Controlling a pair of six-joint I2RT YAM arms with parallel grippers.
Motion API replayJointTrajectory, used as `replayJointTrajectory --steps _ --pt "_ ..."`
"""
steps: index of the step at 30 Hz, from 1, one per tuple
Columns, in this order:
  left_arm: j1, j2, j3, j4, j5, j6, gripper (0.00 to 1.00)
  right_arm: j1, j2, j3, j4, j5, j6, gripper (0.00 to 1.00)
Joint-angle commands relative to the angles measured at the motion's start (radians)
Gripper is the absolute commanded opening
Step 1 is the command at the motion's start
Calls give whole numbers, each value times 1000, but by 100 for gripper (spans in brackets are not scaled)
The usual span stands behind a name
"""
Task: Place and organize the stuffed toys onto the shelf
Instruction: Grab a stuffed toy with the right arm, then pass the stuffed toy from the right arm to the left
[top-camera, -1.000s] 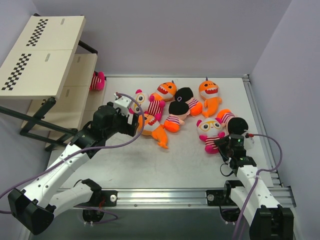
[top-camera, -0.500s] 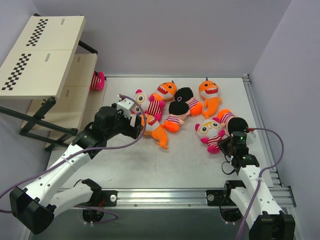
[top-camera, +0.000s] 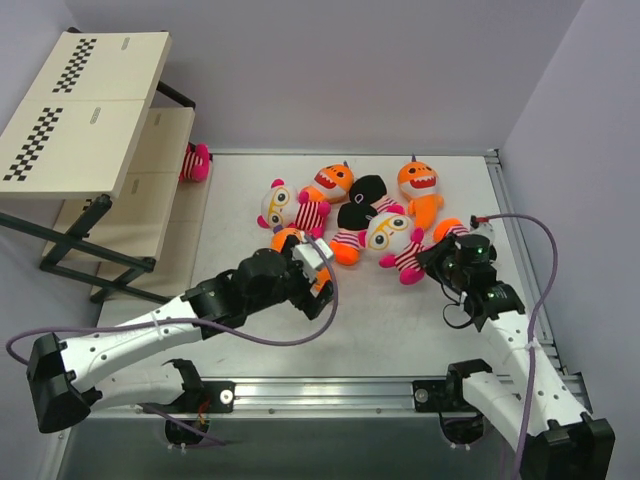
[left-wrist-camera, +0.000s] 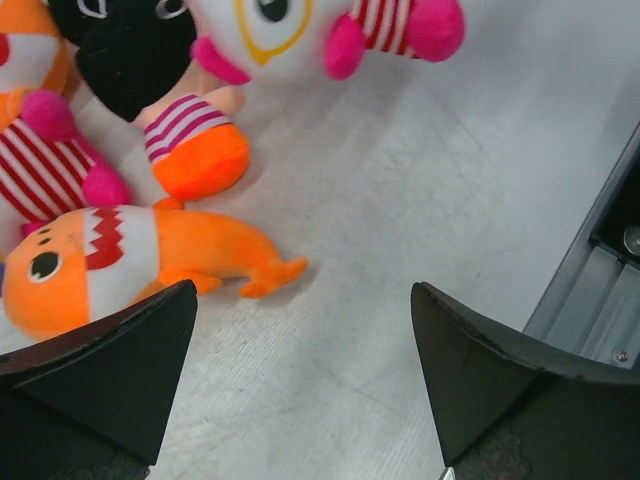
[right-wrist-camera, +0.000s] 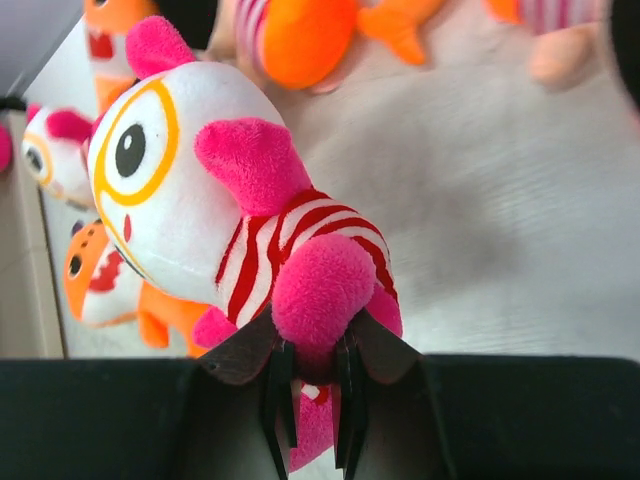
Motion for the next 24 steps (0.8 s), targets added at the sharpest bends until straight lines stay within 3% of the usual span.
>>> replayJointTrajectory --steps 1,13,24 --pt "-94 43 36 127 -153 38 96 112 46 67 49 -10 3 0" --pt "-194 163 23 419 -219 86 96 298 129 90 300 18 106 0" --pt "-214 253 -11 525 -199 198 96 381 159 113 365 42 95 0"
